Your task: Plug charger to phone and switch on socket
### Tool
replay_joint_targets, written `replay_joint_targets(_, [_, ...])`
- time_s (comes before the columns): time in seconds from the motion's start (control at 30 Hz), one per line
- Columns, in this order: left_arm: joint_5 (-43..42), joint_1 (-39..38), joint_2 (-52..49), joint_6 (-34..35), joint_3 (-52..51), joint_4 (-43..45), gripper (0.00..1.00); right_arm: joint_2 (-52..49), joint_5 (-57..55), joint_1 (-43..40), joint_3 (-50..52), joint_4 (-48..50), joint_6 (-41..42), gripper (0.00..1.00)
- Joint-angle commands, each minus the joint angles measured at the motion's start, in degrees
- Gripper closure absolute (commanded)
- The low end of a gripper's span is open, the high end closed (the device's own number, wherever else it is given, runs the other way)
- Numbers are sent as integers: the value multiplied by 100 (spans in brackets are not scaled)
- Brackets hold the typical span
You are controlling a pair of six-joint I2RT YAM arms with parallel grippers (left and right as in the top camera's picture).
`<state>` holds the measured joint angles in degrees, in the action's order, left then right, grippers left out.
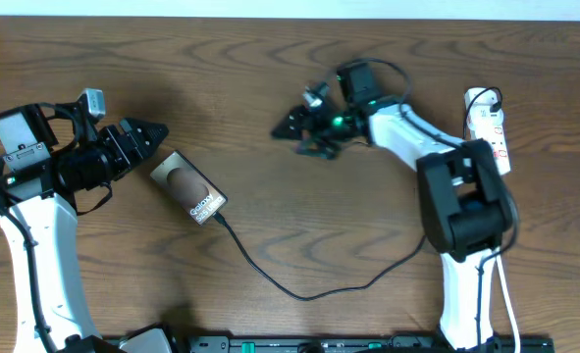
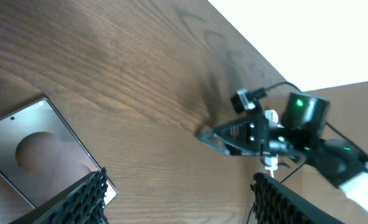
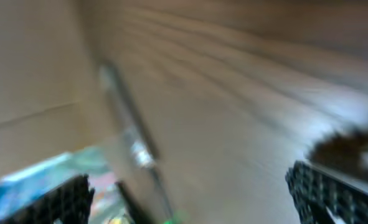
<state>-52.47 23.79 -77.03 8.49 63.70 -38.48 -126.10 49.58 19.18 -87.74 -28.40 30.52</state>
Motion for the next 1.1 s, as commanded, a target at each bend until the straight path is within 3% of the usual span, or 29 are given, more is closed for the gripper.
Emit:
replay_joint_targets(0.0, [-103, -9, 52, -120, -4, 39, 26, 1062, -1878, -234, -367, -813, -951, 1])
replay_joint_targets(0.23, [-83, -7, 52, -142, -4, 39, 25, 2658, -3425, -929, -903, -1952, -1307, 1])
replay_joint_targets(0.5, [-85, -9, 52, -142, -4, 87, 24, 3519, -3585, -2647, -1436, -2260, -1777, 1])
replay_joint_targets(0.8, [-85, -9, 52, -142, -4, 173, 20, 2299, -1882, -4660, -2382, -3189, -2791, 1])
replay_joint_targets(1.07, [-85, -9, 52, -142, -4, 170, 20, 643, -1768, -4999, -3373, -4186, -3779, 1])
